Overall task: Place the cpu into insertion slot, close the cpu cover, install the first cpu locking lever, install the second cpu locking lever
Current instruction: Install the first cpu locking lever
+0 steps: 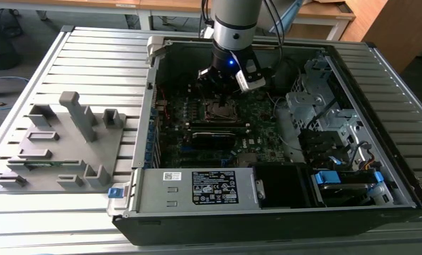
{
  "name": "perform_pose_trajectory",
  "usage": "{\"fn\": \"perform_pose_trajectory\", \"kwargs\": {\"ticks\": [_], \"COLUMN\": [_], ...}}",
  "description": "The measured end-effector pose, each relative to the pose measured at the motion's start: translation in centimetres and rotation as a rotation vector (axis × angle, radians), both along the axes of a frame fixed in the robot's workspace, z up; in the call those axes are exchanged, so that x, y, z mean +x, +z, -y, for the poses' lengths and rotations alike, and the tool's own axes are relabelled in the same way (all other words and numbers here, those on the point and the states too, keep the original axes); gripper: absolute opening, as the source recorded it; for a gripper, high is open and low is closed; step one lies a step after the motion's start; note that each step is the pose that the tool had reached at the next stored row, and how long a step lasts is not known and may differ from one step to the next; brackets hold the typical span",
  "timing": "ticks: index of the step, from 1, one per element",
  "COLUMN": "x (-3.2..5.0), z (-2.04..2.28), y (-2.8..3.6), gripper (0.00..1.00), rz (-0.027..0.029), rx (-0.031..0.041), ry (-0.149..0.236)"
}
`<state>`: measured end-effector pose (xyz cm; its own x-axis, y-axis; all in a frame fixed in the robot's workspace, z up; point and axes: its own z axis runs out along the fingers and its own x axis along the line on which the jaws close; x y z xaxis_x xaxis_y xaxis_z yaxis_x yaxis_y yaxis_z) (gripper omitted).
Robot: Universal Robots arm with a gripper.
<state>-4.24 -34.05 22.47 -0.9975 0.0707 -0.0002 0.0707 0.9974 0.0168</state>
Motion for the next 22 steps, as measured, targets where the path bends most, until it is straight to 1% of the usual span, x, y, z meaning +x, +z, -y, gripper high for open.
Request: {"fn": "perform_pose_trajectory", "kwargs": {"ticks": [8, 17, 20, 22], "x": [0.0, 0.0, 0.0, 0.0], "z": [0.0, 0.0, 0.0, 0.0], "y": [0.21, 0.23, 0.51, 0.83], "gripper": [0.11, 0.11, 0.11, 0.11], "rz": [0.0001, 0.0001, 0.0001, 0.0], "rx": [0.0002, 0.0001, 0.0002, 0.0001], "ry": [0.0, 0.0, 0.0, 0.0]}}
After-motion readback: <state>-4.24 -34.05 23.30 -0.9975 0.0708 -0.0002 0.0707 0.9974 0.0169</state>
